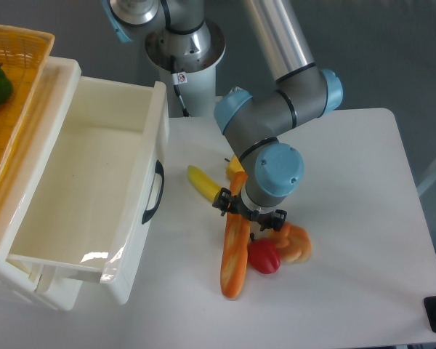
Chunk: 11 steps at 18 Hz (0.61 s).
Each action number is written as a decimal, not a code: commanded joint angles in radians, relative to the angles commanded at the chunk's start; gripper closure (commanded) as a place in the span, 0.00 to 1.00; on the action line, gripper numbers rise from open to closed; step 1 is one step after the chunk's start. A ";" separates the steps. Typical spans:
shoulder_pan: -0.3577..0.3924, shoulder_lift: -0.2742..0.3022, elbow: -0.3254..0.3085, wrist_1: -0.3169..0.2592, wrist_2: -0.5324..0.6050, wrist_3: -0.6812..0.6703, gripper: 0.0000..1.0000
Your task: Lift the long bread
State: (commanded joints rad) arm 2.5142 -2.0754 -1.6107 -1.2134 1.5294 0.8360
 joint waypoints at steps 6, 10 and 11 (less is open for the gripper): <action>-0.003 -0.002 -0.002 -0.002 -0.002 0.000 0.35; -0.003 0.000 0.005 -0.006 0.002 -0.002 0.73; -0.005 0.000 0.000 -0.009 0.003 -0.002 0.91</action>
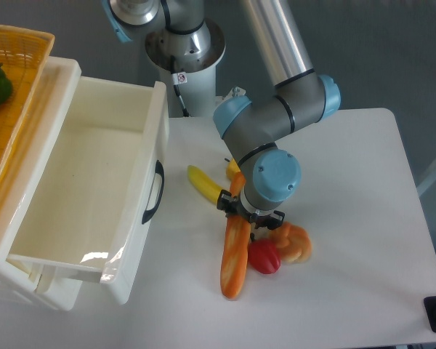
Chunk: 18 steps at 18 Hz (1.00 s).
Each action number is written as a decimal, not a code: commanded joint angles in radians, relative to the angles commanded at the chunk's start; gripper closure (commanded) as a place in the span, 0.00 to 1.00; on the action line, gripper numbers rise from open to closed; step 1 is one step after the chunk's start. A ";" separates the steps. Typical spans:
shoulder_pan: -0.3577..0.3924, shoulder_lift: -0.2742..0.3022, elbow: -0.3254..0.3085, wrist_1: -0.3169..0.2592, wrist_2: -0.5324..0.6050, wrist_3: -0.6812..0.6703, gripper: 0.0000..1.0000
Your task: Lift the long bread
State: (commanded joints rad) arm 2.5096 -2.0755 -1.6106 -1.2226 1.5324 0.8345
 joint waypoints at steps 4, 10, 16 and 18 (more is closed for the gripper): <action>0.002 0.008 0.017 -0.017 -0.003 0.002 1.00; -0.011 0.034 0.053 -0.041 -0.002 0.002 1.00; -0.009 0.063 0.166 -0.163 -0.015 0.023 1.00; -0.002 0.086 0.172 -0.160 -0.037 0.069 1.00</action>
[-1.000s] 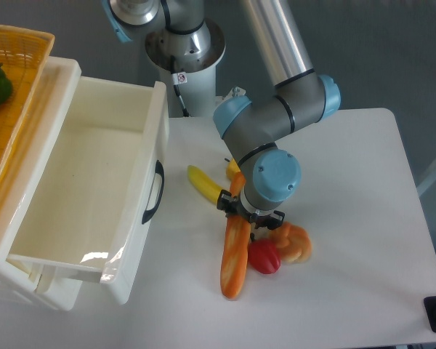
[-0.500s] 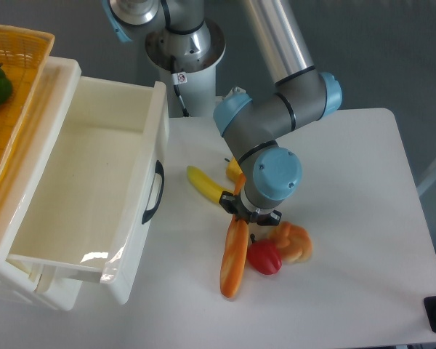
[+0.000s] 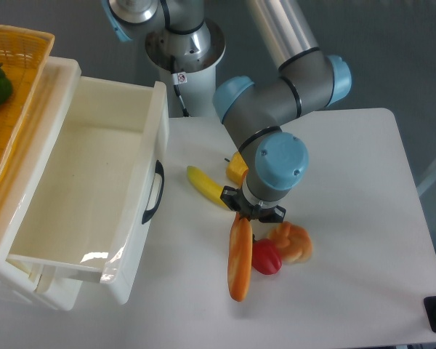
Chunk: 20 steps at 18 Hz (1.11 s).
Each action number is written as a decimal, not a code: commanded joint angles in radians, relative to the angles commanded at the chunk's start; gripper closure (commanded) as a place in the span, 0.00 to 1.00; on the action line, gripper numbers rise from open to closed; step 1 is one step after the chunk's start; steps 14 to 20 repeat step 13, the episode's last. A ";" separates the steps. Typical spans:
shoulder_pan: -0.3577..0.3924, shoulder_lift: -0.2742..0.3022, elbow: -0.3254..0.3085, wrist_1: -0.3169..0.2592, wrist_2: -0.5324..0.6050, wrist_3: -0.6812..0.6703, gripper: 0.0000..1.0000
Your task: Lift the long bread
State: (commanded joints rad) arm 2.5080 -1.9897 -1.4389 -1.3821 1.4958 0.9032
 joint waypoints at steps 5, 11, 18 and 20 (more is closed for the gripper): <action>0.018 0.060 0.026 -0.003 -0.072 0.091 1.00; 0.017 0.077 0.023 -0.011 -0.078 0.143 1.00; 0.018 0.080 0.020 -0.011 -0.078 0.141 1.00; 0.018 0.080 0.020 -0.011 -0.078 0.141 1.00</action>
